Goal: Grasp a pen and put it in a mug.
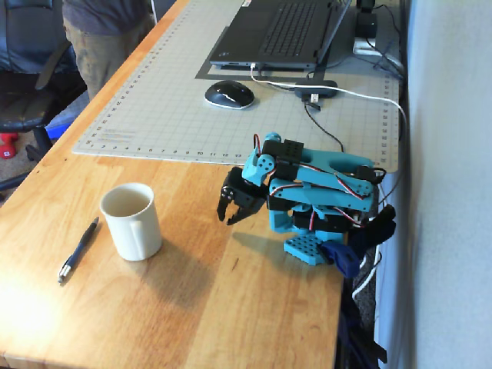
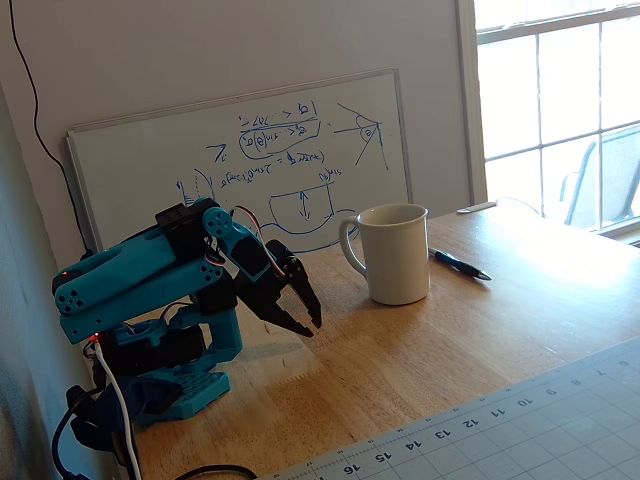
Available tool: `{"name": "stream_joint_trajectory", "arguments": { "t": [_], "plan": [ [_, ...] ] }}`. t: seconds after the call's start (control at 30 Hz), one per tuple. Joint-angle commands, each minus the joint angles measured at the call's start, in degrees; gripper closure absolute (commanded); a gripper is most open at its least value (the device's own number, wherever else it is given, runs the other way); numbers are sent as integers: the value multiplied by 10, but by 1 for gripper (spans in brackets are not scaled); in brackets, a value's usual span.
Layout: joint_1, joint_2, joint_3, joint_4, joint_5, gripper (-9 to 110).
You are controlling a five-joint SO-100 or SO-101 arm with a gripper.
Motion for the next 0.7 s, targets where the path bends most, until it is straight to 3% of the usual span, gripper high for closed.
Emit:
{"name": "stream_joint_trajectory", "arguments": {
  "t": [0.0, 0.67],
  "plan": [
    [-4, 16, -12, 0, 3, 97],
    [-4, -11, -64, 0, 3, 97]
  ]
}}
